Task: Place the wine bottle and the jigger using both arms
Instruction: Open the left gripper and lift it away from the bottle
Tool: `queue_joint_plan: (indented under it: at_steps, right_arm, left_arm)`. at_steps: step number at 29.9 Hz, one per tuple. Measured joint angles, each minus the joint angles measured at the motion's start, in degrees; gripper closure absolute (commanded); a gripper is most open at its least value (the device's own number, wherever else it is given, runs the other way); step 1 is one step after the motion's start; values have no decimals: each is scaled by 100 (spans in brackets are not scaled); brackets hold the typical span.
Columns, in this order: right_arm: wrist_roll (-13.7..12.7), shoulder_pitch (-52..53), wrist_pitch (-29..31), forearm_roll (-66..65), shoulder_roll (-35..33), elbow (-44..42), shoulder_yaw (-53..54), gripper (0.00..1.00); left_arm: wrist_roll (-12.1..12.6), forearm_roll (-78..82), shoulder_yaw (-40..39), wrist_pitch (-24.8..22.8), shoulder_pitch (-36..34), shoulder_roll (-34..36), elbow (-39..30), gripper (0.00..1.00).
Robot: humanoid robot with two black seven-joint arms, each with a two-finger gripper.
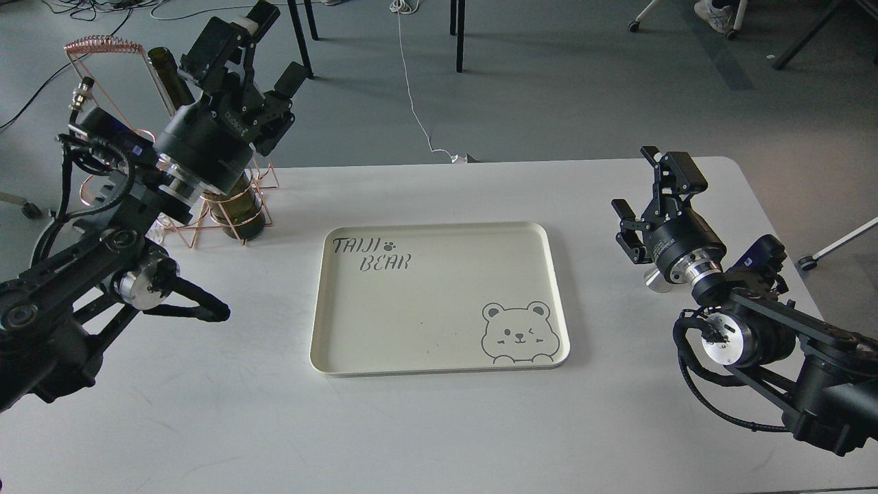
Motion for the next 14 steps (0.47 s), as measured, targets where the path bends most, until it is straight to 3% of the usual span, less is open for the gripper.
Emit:
queue_joint_plan:
  at_steps: [6, 14]
  right_arm:
    - [0, -78, 9, 0, 185, 46, -9, 1]
    - [0, -167, 32, 0, 367, 58, -21, 1]
  left_arm:
    - [0, -3, -391, -49, 872, -689, 377, 2]
    - [18, -5, -602, -268, 1357, -876, 487, 2]
